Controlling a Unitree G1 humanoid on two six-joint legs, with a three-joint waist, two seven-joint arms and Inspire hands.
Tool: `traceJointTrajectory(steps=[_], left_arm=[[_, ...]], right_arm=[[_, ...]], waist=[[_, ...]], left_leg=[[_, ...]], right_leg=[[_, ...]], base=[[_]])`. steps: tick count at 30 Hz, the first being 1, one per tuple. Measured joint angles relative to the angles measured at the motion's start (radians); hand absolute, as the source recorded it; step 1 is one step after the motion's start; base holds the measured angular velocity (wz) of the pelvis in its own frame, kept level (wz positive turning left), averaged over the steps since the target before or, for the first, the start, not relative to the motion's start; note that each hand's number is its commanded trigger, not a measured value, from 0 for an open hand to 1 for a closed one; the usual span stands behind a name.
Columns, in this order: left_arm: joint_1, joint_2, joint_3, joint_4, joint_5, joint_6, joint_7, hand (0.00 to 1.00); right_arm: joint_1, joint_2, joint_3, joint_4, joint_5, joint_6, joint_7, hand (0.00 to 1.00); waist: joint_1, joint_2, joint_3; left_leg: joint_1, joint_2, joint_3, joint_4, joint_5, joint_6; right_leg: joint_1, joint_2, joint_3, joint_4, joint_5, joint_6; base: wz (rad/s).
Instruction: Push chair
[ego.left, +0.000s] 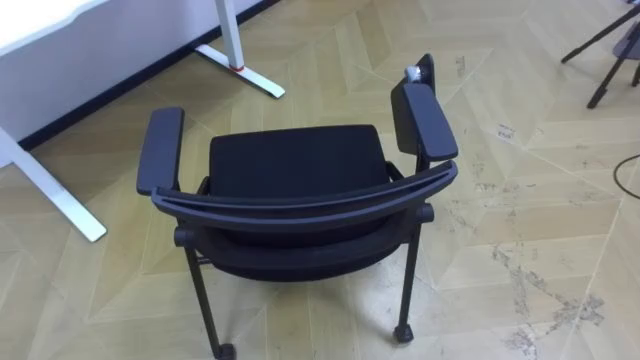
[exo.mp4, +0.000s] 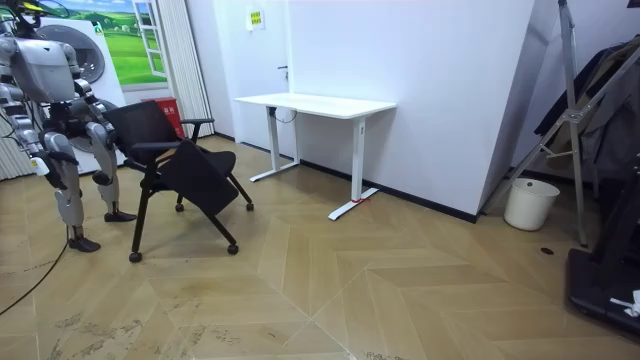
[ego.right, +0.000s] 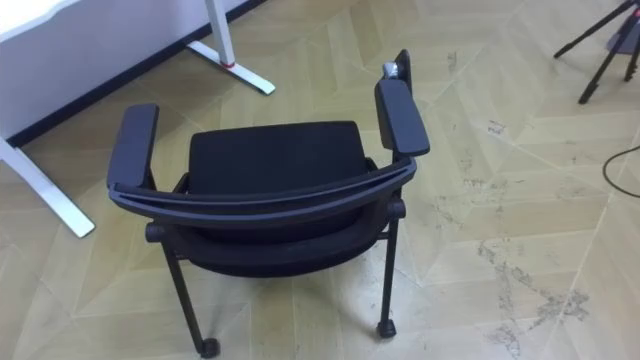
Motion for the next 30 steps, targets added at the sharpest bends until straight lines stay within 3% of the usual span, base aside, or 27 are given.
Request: traceJointTrajectory(steps=[21, 30], left_arm=[[0.0, -0.006, 0.028, -0.007, 0.005, -0.004, 0.008, 0.0], [-0.006, -0.007, 0.029, -0.008, 0.004, -0.033, 0.03, 0.0]], right_arm=[[0.004, 0.001, -0.059, -0.001, 0.012, 0.003, -0.012, 0.0], [0.012, 0.001, -0.068, -0.001, 0.008, -0.028, -0.012, 0.0]], waist=[[-0.006, 0.002, -0.0014], [-0.017, 0.003, -0.0024]], left_leg=[[-0.003, 0.0, 0.002, 0.001, 0.0, 0.0], [-0.004, 0.0, 0.002, 0.003, 0.0, 0.0]], right_leg=[[-0.002, 0.0, -0.003, 0.0, -0.002, 0.0], [-0.001, 0.0, -0.001, -0.001, -0.001, 0.0]], base=[[0.0], [0.0]])
